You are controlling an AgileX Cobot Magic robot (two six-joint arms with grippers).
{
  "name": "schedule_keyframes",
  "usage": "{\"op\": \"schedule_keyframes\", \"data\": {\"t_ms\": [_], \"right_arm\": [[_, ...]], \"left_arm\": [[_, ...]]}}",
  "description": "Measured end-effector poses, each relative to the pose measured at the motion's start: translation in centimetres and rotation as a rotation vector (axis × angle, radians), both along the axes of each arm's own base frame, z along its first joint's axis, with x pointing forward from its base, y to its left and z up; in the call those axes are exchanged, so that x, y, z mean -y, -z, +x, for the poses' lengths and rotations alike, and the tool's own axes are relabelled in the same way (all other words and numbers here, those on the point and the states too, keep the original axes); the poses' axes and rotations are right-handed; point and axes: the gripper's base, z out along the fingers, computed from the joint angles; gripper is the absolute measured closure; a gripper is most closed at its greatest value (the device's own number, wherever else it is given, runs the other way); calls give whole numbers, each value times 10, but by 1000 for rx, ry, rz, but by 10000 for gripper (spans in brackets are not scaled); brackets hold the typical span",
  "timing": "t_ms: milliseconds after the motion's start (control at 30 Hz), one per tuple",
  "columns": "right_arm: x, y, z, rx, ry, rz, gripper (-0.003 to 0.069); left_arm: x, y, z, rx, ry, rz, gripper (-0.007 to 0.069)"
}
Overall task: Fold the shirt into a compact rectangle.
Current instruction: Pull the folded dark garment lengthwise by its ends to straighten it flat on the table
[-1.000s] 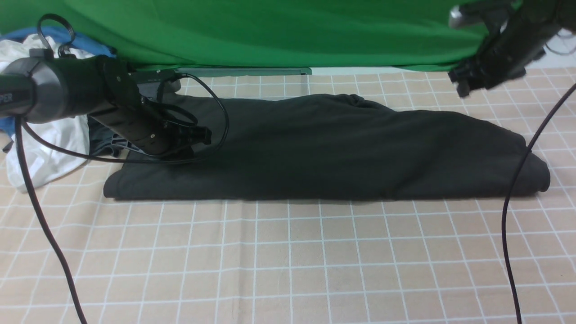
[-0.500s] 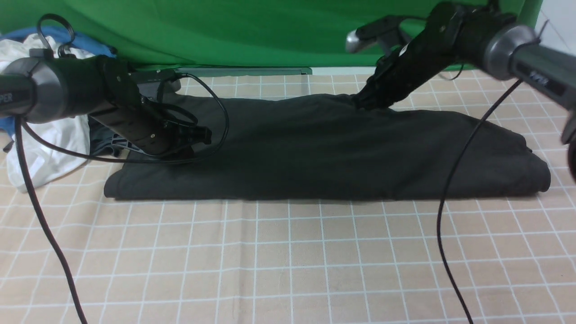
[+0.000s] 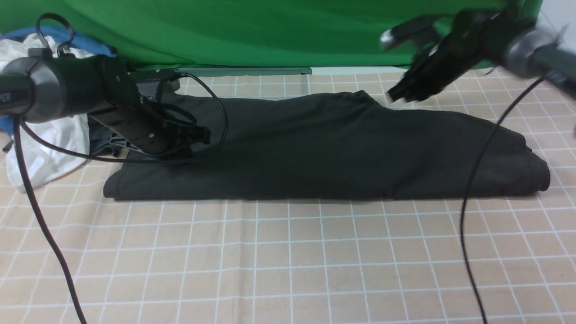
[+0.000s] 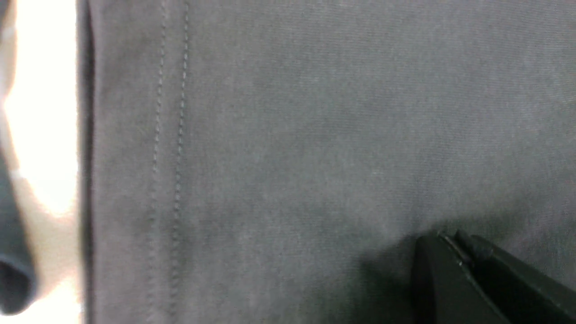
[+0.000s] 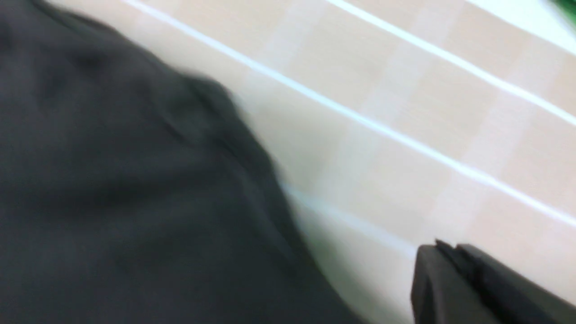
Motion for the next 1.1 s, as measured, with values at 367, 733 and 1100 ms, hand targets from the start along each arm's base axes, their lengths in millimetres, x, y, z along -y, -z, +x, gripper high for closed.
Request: {"op": "schedule_keyframes", "data": {"t_ms": [367,733,1100], "right_arm": [[102,-120,-86,-131,226,30,578],[131,-84,-160,-241,339,112,578],[95,-78,-157,-190,224,178,569]], "left_arm": [[-14,-87,-43,143,-39,46,606],[-85,-77,-86,-67,-312,-43,603],[-82,-30,-61,-76,-182,7,174]]}}
